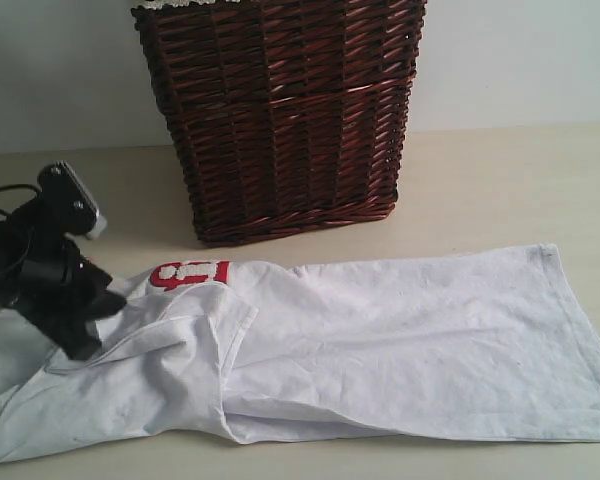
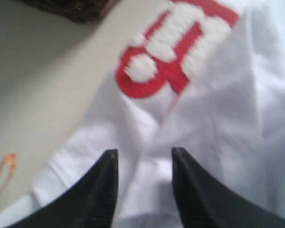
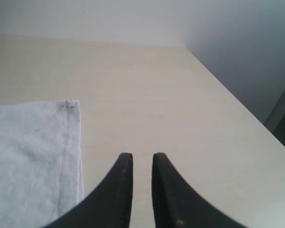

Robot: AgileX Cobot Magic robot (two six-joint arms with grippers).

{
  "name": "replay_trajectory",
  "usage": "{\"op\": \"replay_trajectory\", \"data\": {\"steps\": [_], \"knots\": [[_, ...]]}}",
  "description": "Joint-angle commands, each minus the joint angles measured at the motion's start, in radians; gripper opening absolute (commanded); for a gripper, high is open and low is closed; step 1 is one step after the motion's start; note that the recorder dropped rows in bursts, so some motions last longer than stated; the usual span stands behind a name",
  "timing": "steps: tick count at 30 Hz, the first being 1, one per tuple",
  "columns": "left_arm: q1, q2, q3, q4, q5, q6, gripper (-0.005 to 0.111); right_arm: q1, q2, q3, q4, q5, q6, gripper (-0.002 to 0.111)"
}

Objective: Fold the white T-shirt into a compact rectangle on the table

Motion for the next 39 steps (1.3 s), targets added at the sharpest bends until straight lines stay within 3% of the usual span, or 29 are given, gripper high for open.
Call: {"op": "replay_trajectory", "data": {"steps": [1,4,8,10,17,25,29,34,39], "knots": [[0.001,-0.011,0.052,0.274,0.106,-0.049,0.06,-0.003,-0.007,0.005,0.001,-0.006,-0.002,0.017],[0.001,-0.009,0.05,0.318,0.069,0.072,0.059,-0.003,-0.007,0.005,0.001,-0.006,-0.002,0.017],[0.001,0.021,0.027,0.359,0.06,0.072,0.059,-0.003,-0.007,0.005,0.001,-0.006,-0.002,0.017],[0.001,0.025,0.027,0.321,0.056,0.072,0.052,-0.003,-0.007,0.005,0.001,-0.006,-0.002,0.017],[0.001,0.025,0.027,0.173,0.011,0.072,0.0,-0.003,-0.007,0.005,0.001,-0.006,-0.002,0.017],[0.001,0.025,0.006,0.135,-0.172,0.066,0.0,-0.003,-0.007,0.005,0.001,-0.006,-0.002,0.017],[0.001,0.025,-0.078,0.099,-0.144,-0.011,0.0,-0.003,-0.007,0.005,0.001,-0.006,-0.002,0.017],[0.001,0.025,-0.152,-0.08,-0.077,-0.069,0.0,-0.003,-0.007,0.005,0.001,-0.006,-0.002,0.017],[0.001,0.025,-0.17,-0.079,-0.113,-0.069,0.007,-0.003,-0.007,0.005,0.001,-0.006,-0.002,0.017]]}}
